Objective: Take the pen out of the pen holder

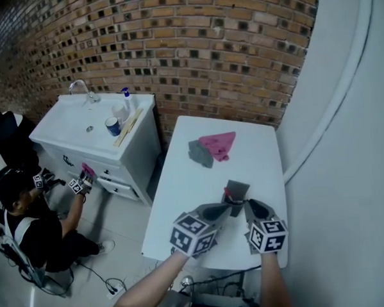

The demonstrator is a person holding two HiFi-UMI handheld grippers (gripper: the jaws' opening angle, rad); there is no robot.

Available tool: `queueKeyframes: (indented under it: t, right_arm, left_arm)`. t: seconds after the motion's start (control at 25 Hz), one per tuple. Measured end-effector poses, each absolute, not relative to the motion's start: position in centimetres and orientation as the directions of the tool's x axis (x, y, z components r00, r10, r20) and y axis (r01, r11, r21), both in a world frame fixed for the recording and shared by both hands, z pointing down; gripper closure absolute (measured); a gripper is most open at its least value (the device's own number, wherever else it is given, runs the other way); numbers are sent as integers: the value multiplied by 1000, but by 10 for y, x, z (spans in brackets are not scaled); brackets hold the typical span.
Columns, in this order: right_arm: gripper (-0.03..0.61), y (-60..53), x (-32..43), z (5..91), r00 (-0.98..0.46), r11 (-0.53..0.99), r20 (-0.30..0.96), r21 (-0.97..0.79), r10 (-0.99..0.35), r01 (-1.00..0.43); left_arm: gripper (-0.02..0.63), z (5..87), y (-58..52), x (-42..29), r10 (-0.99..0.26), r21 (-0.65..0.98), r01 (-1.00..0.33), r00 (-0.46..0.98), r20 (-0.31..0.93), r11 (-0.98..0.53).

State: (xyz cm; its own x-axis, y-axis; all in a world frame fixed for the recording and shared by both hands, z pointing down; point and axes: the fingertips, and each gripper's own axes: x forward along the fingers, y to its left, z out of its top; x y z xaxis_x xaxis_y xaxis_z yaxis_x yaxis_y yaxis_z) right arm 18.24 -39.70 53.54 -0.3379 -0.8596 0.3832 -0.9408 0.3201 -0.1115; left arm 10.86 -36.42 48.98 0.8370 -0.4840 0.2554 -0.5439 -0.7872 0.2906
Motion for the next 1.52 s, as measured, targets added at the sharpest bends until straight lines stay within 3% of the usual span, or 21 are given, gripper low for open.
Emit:
queueKeyframes:
  t: [1.04,1.52]
  right_arm:
    - [532,-330,170,360,-331,330,17,-54,-943,-942]
    - [534,-311,160,338,-360,362,-40,-63,-932,-930]
  left_arm:
    - [621,388,-337,87,-516,185,-527,850,106,-829]
    - [621,363,-318,87,-500,173,-504,863,67,-846]
